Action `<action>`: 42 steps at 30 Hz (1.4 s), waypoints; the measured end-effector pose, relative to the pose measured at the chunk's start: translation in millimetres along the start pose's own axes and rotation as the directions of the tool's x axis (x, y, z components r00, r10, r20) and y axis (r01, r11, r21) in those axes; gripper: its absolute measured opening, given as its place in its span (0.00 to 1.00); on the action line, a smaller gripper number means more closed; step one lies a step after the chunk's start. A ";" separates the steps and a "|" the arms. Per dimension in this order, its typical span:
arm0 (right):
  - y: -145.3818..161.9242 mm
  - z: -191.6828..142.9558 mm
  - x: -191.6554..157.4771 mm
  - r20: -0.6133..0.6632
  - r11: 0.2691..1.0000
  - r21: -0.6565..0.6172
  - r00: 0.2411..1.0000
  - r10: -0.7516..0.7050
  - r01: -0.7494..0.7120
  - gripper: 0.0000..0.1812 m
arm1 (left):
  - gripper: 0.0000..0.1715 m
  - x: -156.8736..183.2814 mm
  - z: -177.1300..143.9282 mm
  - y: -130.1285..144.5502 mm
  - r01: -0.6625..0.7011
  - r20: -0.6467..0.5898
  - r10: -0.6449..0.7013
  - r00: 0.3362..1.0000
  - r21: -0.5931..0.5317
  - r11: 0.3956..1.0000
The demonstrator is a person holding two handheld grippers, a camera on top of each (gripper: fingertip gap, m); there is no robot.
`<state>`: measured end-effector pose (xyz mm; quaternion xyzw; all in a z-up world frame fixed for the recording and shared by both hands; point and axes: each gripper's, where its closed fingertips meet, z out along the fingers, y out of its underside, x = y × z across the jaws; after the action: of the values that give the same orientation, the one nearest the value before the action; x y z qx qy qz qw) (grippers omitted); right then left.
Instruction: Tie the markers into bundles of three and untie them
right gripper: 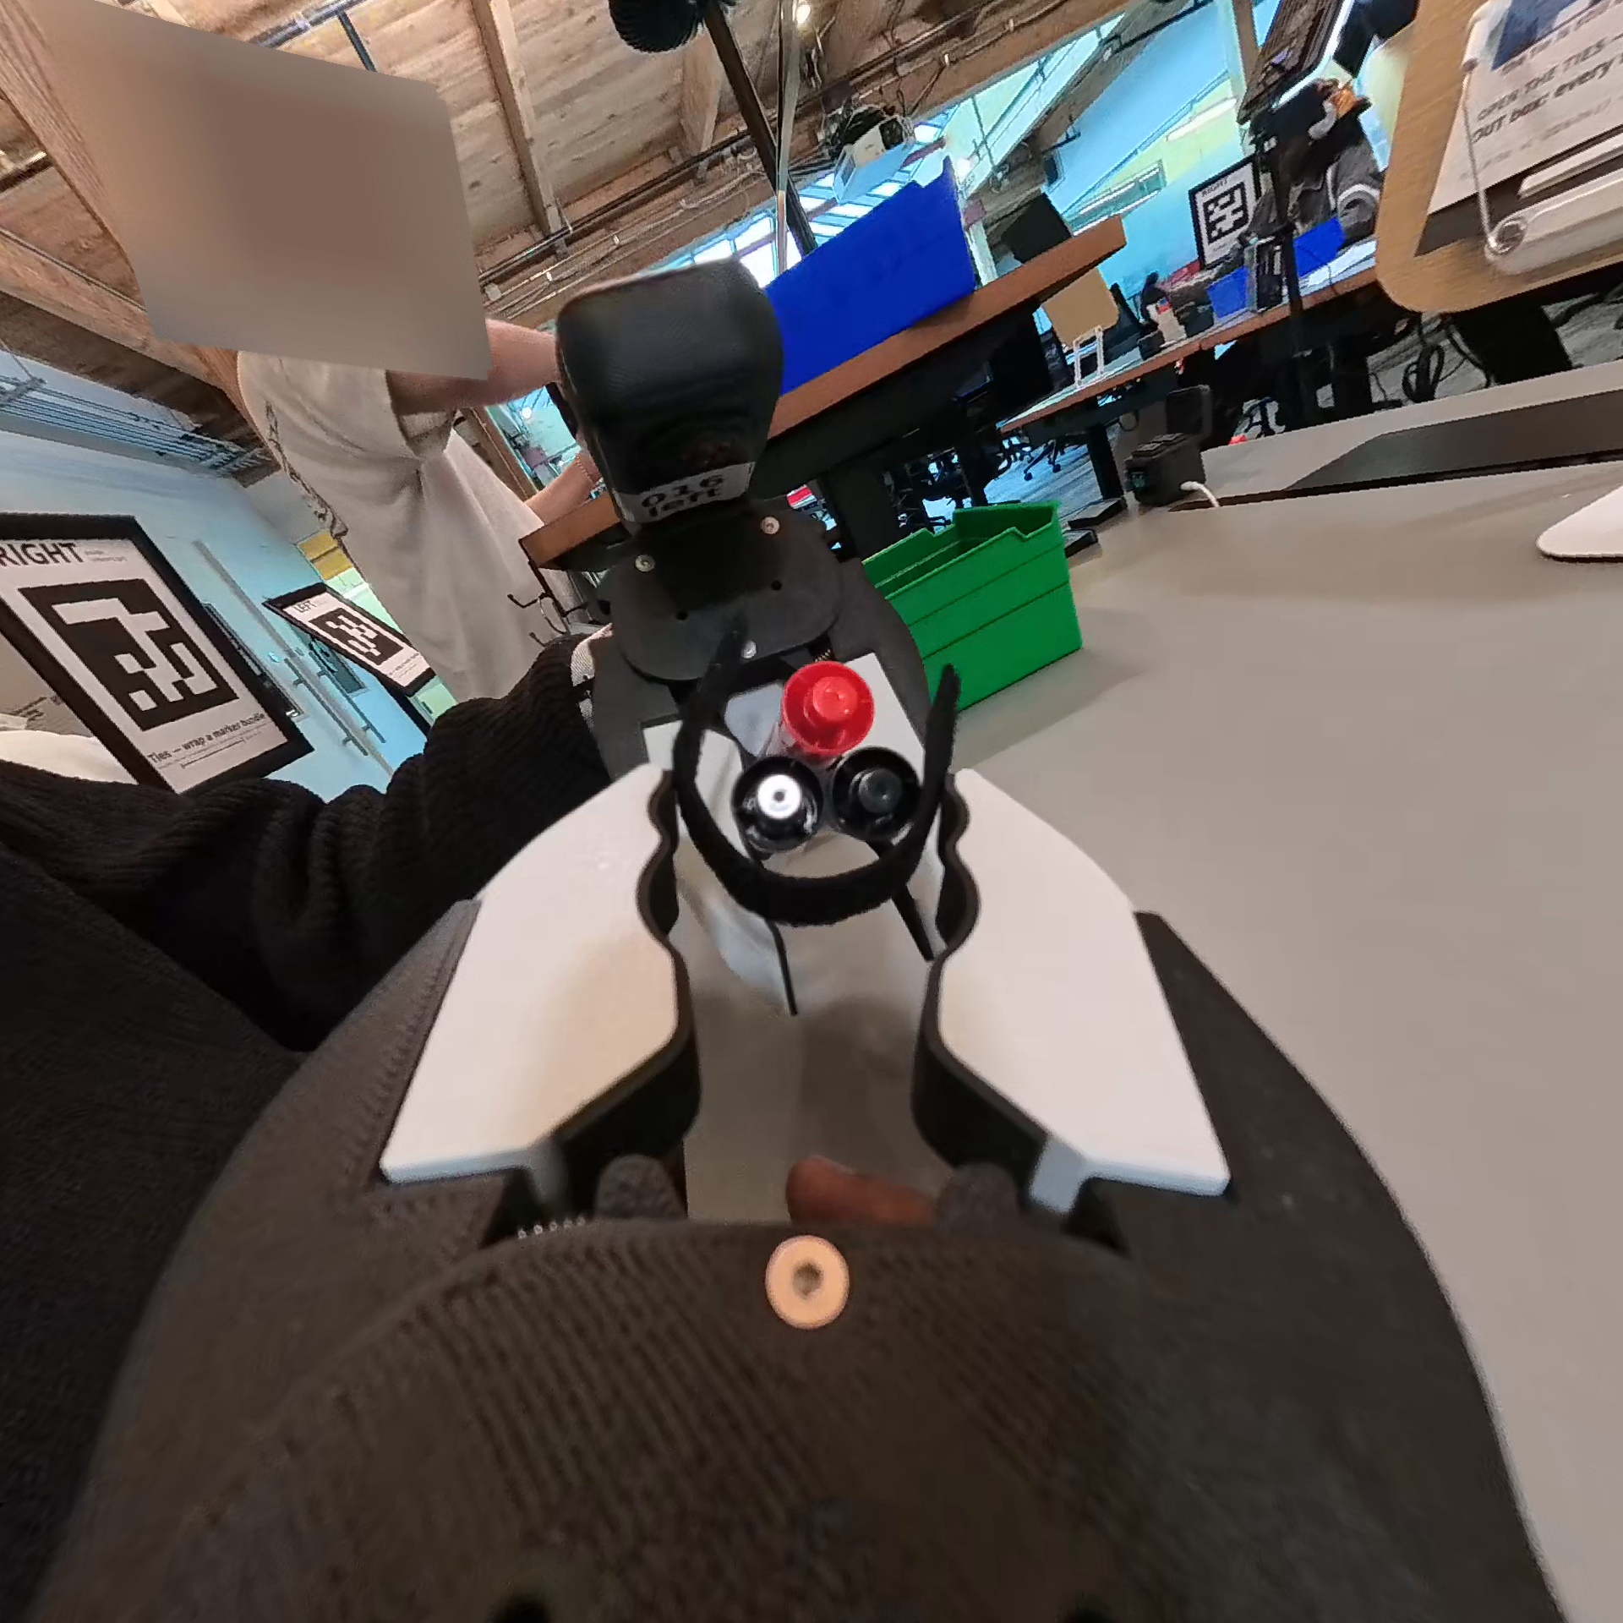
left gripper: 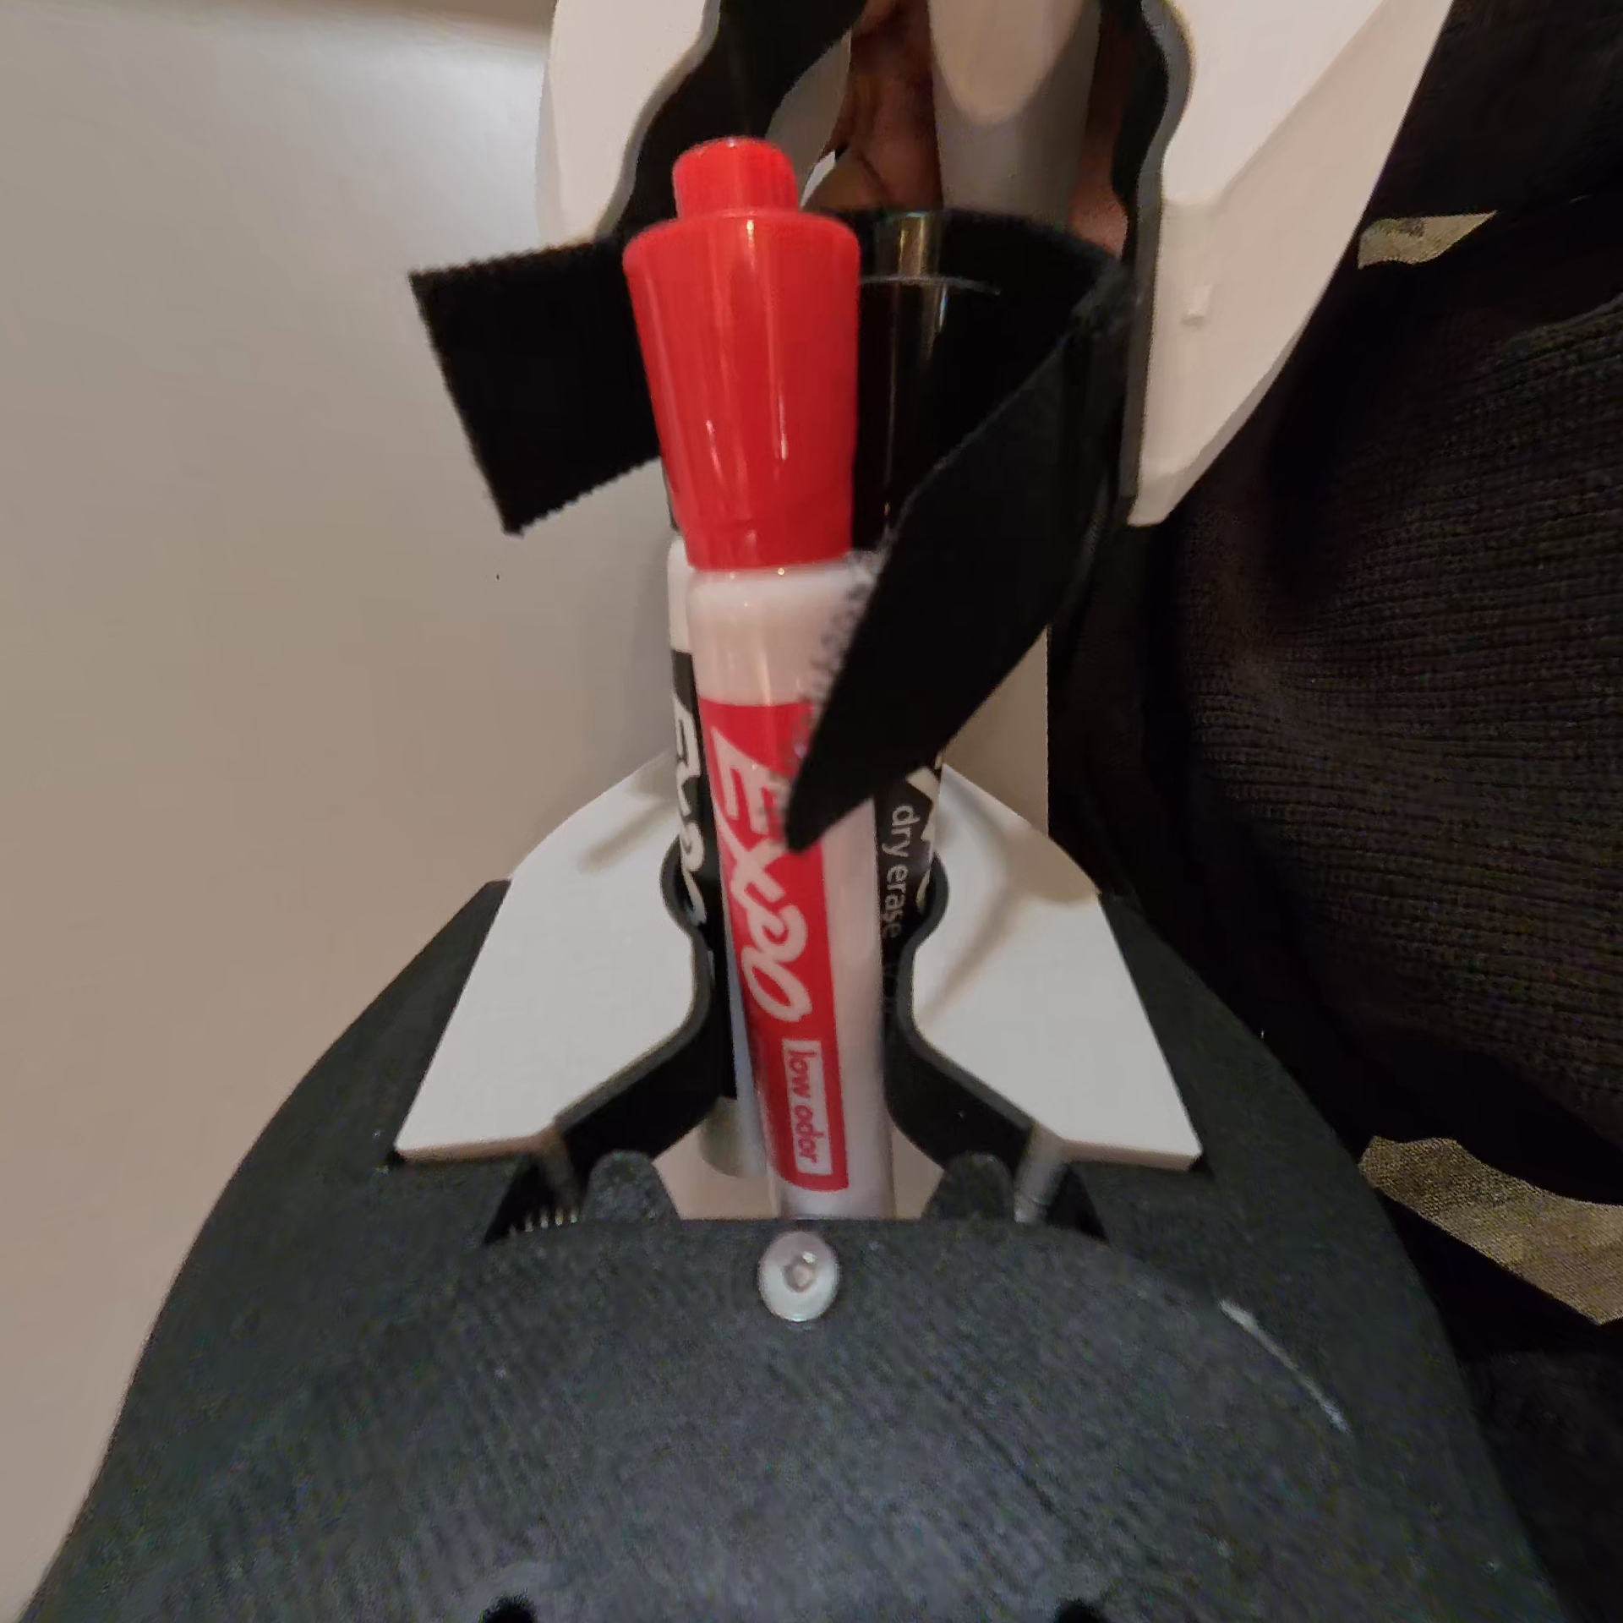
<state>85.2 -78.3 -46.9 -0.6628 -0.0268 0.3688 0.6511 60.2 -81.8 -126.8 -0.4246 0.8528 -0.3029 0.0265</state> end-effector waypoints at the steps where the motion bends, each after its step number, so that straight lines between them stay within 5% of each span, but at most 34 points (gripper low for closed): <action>1: 1.3 0.7 -0.1 0.001 1.000 -0.003 1.000 0.002 -0.002 0.32 | 0.25 0.1 0.2 -0.5 -0.001 0.000 0.001 1.000 0.002 1.000; 18: 2.1 7.6 -1.7 0.050 0.984 0.103 0.989 0.142 -0.147 0.29 | 0.25 4.4 5.0 -3.4 -0.009 -0.018 0.009 1.000 0.003 1.000; 42: 17.4 19.3 -3.1 0.048 0.977 0.094 0.981 0.186 -0.190 0.27 | 0.26 8.0 11.4 -4.9 -0.013 -0.031 0.013 0.999 -0.004 1.000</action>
<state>65.1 -66.2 -58.5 -0.6222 0.0417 0.4422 0.6447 62.0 -95.6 -131.7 -0.4144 0.8564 -0.3075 0.0142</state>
